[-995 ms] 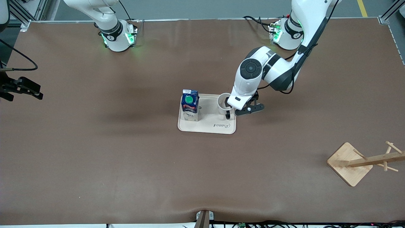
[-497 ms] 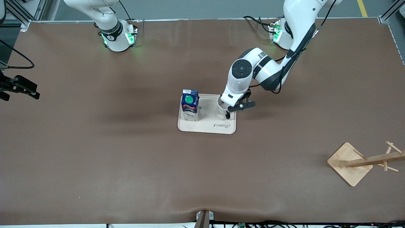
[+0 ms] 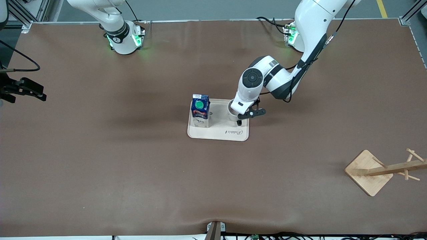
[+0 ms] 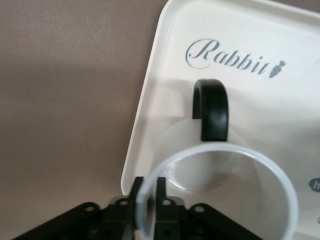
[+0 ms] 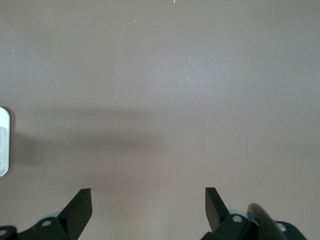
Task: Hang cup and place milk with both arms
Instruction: 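Lower the left gripper onto the white mug handle and grasp it, then lift the mug with the left gripper toward the wooden stand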
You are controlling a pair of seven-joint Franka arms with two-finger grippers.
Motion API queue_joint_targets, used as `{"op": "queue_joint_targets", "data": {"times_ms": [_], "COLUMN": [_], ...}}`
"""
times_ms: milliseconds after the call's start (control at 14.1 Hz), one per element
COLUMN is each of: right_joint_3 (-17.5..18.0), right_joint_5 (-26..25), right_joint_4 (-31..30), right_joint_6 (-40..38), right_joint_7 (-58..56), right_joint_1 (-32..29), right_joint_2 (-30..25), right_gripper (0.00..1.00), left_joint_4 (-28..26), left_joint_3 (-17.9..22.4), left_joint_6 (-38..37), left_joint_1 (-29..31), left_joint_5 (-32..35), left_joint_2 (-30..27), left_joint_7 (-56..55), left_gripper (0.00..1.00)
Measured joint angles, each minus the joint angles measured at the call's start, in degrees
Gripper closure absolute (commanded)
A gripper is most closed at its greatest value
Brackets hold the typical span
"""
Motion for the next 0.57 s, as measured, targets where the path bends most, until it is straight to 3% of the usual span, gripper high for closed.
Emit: {"op": "queue_joint_targets", "data": {"times_ms": [355,569], "right_joint_3": [0.0,0.0], "right_joint_5": [0.0,0.0], "right_joint_4": [0.0,1.0], "right_joint_6": [-4.5,-6.8], "right_joint_7": [0.0,-0.1], "right_joint_1": [0.0,0.0], "right_joint_2": [0.8,0.7], "right_gripper": [0.00,0.00], "left_joint_4": [3.2,7.0], "left_joint_3": [0.1,0.2], "left_joint_6": [-0.7,-5.6], "left_joint_1": [0.5,2.8], "left_joint_5": [0.0,0.0], "left_joint_2": [-0.9,-4.9], "left_joint_7": [0.0,0.4], "left_gripper": [1.00,1.00]}}
